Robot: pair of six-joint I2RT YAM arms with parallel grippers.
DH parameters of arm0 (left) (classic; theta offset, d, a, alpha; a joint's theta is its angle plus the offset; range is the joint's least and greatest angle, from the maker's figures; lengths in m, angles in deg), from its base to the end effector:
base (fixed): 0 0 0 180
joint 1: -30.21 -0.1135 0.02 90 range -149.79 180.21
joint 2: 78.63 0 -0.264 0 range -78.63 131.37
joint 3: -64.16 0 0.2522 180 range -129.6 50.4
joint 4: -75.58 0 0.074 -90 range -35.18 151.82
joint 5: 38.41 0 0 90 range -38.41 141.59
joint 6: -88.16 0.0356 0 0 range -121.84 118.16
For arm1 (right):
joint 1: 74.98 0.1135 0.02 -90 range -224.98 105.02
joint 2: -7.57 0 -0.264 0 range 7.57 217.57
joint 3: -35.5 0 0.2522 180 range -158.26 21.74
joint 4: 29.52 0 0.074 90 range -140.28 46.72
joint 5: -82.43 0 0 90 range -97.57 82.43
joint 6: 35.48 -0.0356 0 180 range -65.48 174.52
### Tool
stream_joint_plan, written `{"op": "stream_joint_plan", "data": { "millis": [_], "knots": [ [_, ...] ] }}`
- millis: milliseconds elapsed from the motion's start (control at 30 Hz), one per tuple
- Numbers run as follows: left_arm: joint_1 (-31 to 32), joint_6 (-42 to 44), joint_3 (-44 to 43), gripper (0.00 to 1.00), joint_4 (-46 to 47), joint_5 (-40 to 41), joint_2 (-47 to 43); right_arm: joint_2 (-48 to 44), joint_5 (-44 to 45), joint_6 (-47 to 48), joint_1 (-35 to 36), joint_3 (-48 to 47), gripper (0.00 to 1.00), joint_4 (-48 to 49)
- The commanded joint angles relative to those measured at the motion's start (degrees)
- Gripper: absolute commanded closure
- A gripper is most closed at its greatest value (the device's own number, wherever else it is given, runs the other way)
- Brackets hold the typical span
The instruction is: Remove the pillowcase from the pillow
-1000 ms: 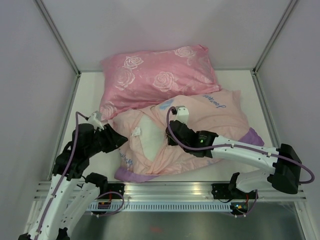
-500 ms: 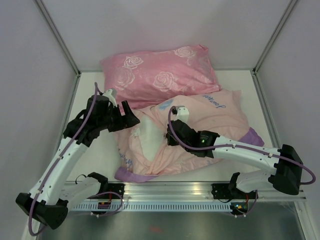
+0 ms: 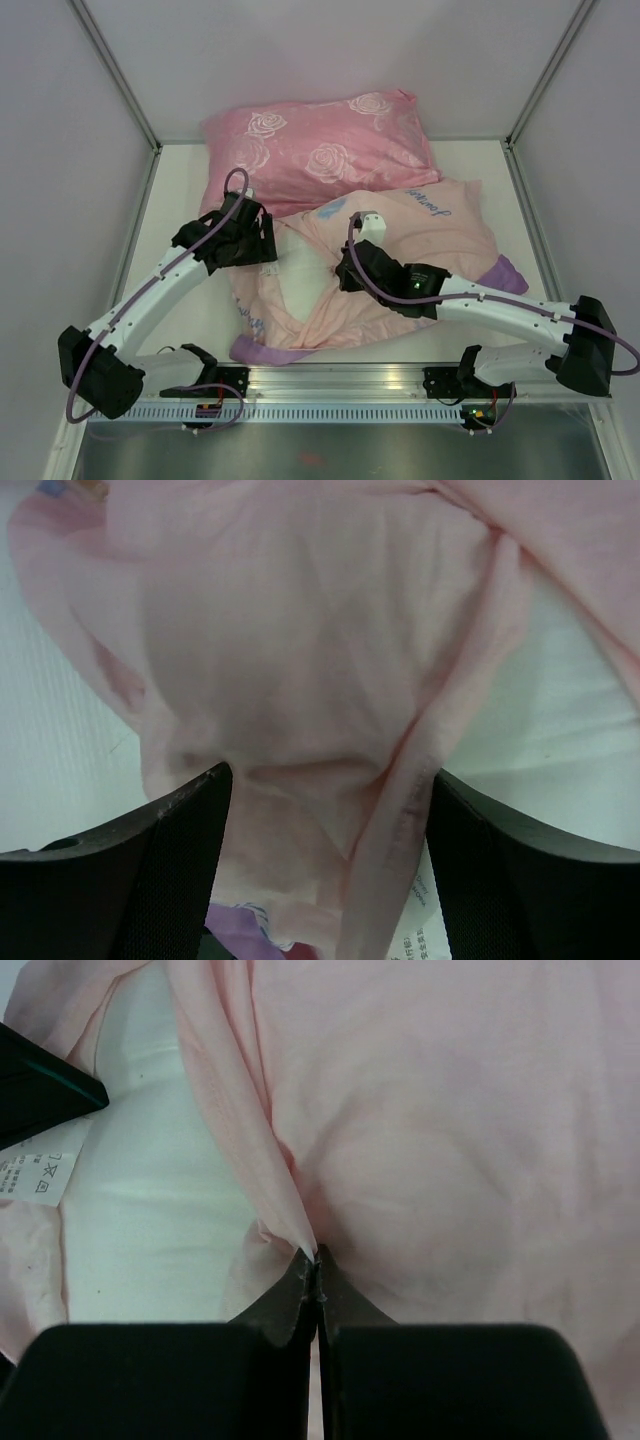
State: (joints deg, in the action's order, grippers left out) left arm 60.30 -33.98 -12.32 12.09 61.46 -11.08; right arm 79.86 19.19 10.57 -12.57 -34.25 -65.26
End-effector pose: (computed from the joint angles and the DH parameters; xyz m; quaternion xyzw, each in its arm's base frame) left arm 0.2034 -0.1108 0.3078 -0.0432 0.9484 -0.0865 0.3020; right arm 0.1414 0.2360 0.2883 -0.0408 0.8803 0.2149 0.4210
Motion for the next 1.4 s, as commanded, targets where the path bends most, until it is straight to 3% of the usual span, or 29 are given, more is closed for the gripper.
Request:
{"op": "stream_joint_plan", "data": {
  "millis": [0,167,433,533,600,667,767,900,1000,1033,1100,1133,1300,1367],
  "knots": [
    [0.1,-1.0,1.9,0.21,-2.6,9.6,2.2,-3.2,3.2,-1.1,0.1,1.9,1.0,-4.6],
    [-0.3,-1.6,3.3,0.23,-2.6,12.3,5.6,-7.9,7.6,-2.3,0.0,5.7,1.0,-7.4],
    [-3.0,-1.9,9.3,0.48,0.2,10.4,0.1,-13.0,8.8,-3.6,-2.6,11.2,1.0,-11.0],
    [-4.3,-1.2,10.2,0.61,1.3,6.8,-1.1,-15.3,8.9,-3.3,-4.6,13.2,1.0,-12.4],
    [-4.5,-2.0,10.4,0.84,2.0,4.0,-1.9,-17.2,9.3,-3.1,-6.0,13.5,1.0,-14.2],
    [-4.5,-2.1,12.3,0.98,5.6,1.8,-3.6,-19.3,9.9,-2.6,-7.2,13.9,1.0,-15.5],
    [-4.5,-1.1,14.5,0.98,9.5,-1.8,-4.4,-21.7,9.1,-0.5,-8.4,13.4,1.0,-16.6],
    [-4.5,-0.6,19.0,0.98,17.1,-12.4,-8.9,-21.8,6.3,5.1,-8.5,10.8,1.0,-17.0],
    [-4.5,-3.7,23.0,0.98,24.3,-18.6,-14.1,-20.0,3.0,9.7,-8.5,6.7,0.69,-18.3],
    [-4.5,-4.3,24.0,0.98,26.8,-20.0,-15.1,-19.2,1.8,10.8,-8.5,3.9,0.42,-18.5],
    [-4.5,-5.8,25.9,0.98,31.1,-22.3,-17.6,-18.5,-2.7,12.9,-8.5,0.7,0.21,-18.7],
    [-4.5,-5.8,26.3,0.98,32.5,-23.1,-18.4,-18.0,-4.5,14.4,-8.4,-2.6,0.03,-18.7],
    [-4.5,-7.0,29.0,0.98,39.4,-26.9,-24.6,-13.8,-19.7,16.6,-8.4,-14.8,0.02,-14.9],
    [-4.5,-7.4,29.6,0.98,42.1,-28.3,-26.0,-8.2,-20.9,17.4,-7.0,-19.4,0.02,-15.2]
  ]
}}
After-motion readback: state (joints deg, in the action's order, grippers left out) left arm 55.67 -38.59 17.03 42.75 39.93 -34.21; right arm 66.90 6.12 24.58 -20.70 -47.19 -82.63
